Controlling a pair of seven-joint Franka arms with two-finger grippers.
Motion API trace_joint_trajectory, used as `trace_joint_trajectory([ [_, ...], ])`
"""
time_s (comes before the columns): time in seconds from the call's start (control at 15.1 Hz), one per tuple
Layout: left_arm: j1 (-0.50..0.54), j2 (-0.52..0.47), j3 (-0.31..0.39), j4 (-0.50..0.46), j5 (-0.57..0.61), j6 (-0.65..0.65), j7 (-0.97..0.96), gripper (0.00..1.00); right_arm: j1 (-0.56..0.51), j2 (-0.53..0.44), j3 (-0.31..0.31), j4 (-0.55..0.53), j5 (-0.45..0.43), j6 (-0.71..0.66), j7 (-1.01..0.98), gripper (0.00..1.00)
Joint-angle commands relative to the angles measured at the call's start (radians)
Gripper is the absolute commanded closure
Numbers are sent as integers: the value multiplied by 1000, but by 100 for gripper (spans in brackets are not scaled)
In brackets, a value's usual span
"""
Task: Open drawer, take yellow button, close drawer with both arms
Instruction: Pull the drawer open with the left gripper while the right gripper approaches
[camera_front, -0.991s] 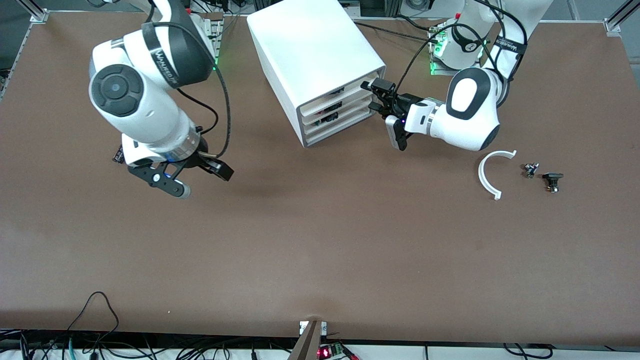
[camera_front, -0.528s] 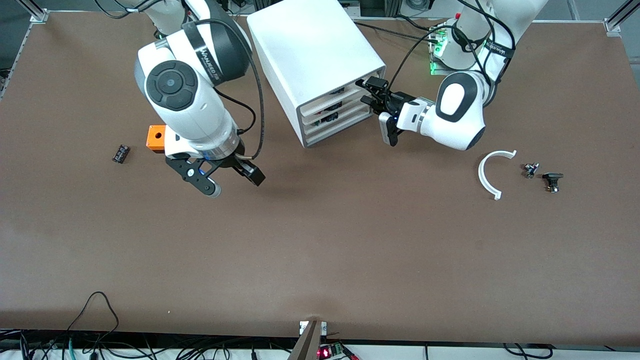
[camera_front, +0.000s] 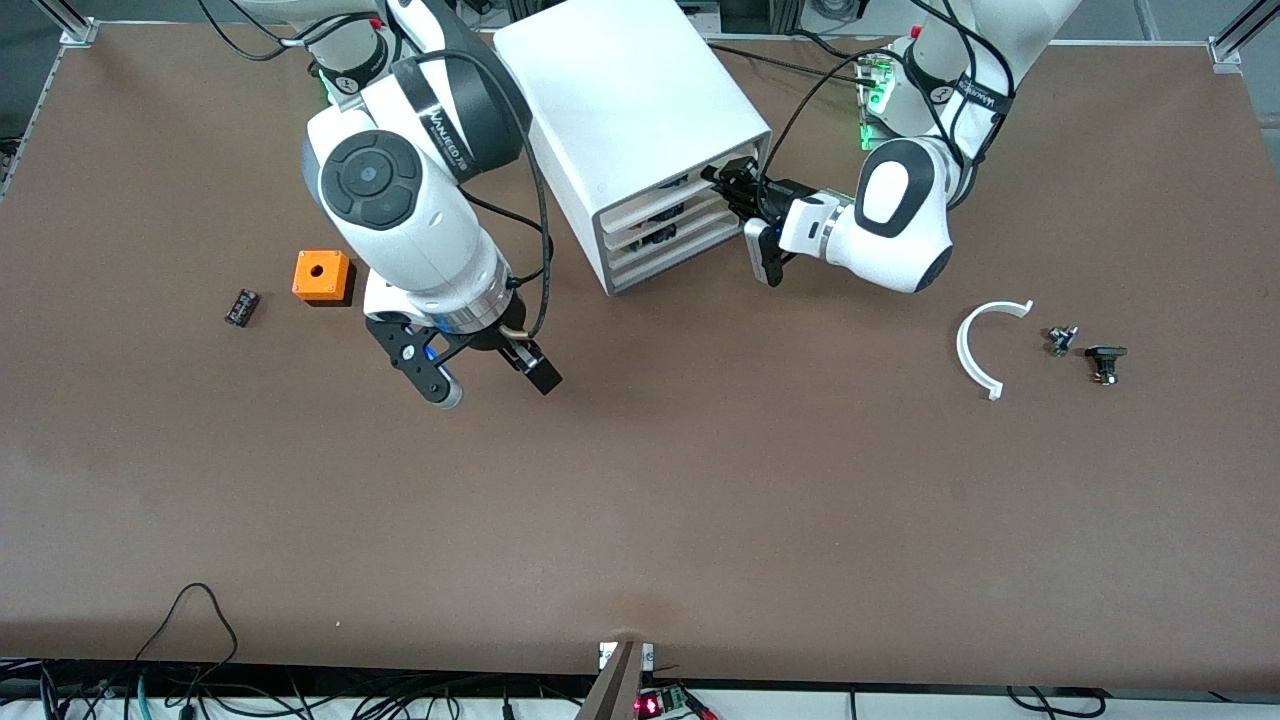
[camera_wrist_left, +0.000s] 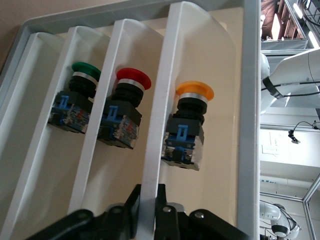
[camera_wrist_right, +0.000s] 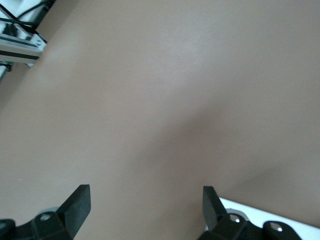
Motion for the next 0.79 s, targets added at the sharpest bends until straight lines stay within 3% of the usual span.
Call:
trace_joint_trajectory([
  [0.0,24,3,2,6,-14,4,11,100,-22,23,0,48,47,31,39,1],
  [0.2,78,31,8,48,9,4,3,100,-22,26,4,48,64,72,77,1],
  [0.4,148,116,6,156,151,3,-3,100,-21,29,7,48,67,97,123,1],
  [0.73,199,190,11,275,248,-9,-34,100,39,43,9,48,86,141,228,1],
])
